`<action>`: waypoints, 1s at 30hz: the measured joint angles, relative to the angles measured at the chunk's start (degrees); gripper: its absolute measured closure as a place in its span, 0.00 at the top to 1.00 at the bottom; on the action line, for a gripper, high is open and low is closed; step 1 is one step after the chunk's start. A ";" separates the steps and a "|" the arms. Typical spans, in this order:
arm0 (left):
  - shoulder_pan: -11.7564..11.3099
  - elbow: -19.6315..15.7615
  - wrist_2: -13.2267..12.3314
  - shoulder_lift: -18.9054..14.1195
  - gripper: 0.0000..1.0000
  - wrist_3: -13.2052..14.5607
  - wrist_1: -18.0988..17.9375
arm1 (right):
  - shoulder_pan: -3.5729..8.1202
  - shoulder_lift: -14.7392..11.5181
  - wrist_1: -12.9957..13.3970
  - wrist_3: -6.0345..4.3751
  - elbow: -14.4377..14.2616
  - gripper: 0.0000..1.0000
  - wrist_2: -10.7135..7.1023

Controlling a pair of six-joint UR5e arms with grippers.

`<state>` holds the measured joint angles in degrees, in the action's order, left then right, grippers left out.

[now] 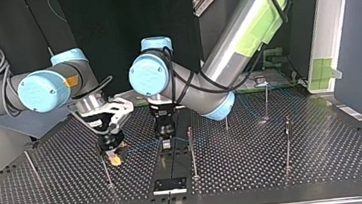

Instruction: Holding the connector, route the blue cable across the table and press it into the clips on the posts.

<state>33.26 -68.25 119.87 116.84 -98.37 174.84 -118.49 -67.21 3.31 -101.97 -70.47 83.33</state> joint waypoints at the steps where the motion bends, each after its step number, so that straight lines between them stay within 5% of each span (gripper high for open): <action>1: 0.11 -0.09 0.50 0.00 0.00 -0.10 0.01 | -0.01 0.00 -0.02 0.00 -0.05 0.00 0.00; 15: 1.54 -6.16 4.70 -0.17 0.00 -1.06 -1.26 | 0.30 0.00 0.23 0.25 -4.81 0.00 0.05; 21: 2.34 -9.30 4.23 -0.18 0.00 -1.45 -4.28 | 0.63 0.02 0.47 0.41 -7.60 0.00 -1.28; 30: 2.05 -14.48 0.33 0.47 0.00 -1.99 -9.45 | 1.63 0.26 2.38 0.20 -12.49 0.00 -1.89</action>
<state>35.31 -82.74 120.21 117.31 -100.36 165.39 -116.86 -66.94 5.69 -101.77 -82.96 81.44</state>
